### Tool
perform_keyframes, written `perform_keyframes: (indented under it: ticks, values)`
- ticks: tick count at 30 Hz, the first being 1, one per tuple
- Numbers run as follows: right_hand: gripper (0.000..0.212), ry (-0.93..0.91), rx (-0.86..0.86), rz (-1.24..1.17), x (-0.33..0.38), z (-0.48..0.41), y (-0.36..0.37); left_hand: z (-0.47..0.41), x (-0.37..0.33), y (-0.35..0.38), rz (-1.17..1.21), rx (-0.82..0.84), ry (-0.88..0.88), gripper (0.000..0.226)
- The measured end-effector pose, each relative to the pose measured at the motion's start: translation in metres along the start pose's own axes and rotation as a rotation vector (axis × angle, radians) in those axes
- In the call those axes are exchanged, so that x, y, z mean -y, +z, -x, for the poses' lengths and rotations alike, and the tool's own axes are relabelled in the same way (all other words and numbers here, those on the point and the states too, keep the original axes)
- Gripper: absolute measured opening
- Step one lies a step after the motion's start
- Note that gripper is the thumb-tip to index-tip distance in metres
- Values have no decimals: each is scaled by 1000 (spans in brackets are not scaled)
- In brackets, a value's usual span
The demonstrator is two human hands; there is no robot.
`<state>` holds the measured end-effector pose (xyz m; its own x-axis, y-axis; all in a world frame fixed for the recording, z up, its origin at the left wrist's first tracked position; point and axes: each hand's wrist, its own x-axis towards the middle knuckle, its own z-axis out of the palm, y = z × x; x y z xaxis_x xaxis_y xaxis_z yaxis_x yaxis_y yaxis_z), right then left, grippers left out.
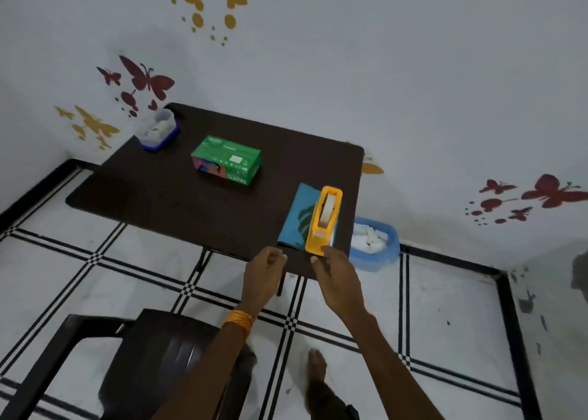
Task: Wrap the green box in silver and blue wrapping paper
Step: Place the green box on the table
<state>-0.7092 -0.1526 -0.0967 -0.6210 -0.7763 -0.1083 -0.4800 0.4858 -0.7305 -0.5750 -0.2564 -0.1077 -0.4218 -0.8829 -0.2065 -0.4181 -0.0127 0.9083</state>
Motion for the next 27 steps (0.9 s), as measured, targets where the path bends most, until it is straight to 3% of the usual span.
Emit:
perform_keyframes:
  ticks: [15,27]
  values:
    - [50,-111,97,-70,48,-200,20,-186,-60,-12,-122,-125,-26,20]
    - [48,-19,17,-6,125,-340,133,-386,-26,-103,-180,-55,75,23]
